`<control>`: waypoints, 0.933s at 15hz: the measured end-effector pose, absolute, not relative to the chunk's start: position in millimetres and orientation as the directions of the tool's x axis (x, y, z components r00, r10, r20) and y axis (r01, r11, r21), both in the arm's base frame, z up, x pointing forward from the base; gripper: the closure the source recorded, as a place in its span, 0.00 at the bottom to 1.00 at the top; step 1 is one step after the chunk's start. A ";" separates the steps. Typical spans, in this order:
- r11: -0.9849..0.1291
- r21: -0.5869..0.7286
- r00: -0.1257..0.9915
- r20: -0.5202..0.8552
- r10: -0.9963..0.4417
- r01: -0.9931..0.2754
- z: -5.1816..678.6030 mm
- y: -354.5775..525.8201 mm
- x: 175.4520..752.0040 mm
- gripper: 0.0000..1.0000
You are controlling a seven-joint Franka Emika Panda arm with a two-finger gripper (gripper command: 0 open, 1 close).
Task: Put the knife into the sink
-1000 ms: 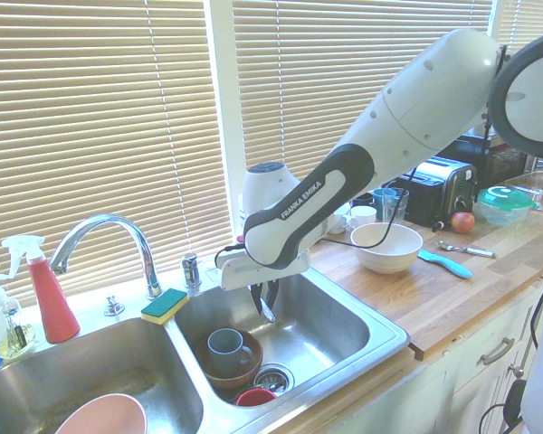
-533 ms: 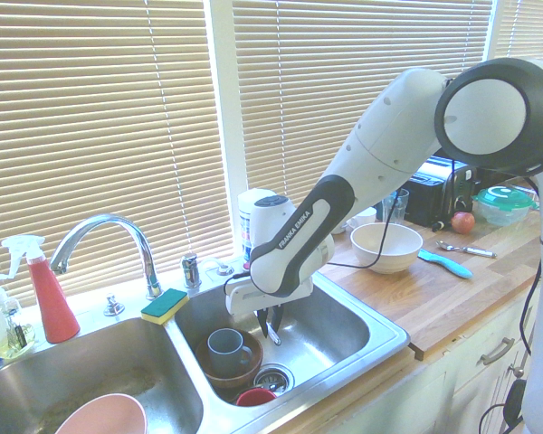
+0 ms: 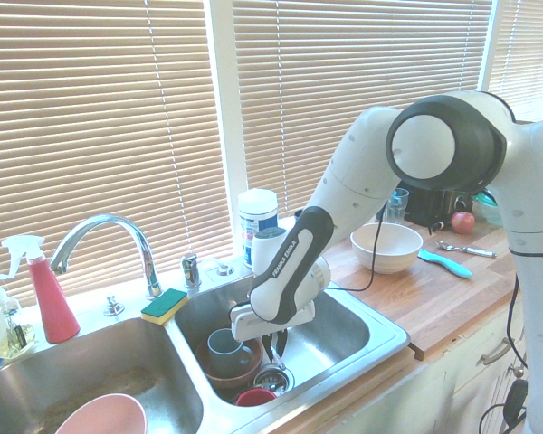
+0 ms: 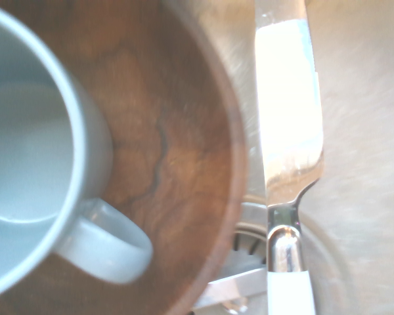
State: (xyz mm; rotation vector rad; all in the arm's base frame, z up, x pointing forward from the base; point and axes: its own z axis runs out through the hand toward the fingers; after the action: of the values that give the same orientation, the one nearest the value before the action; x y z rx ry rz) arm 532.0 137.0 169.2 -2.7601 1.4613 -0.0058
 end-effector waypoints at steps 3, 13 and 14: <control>-0.555 -0.021 0.556 -0.021 -0.831 -0.831 154.1 137.2 538.2 1.00; -0.533 -0.023 0.534 -0.056 -0.844 -0.846 148.4 132.7 541.2 0.00; -0.535 -0.027 0.536 -0.055 -0.843 -0.844 150.4 133.7 542.1 0.00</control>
State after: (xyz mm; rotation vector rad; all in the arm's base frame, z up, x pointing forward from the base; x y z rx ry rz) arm 542.1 133.7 150.4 -2.7084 1.4888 0.0538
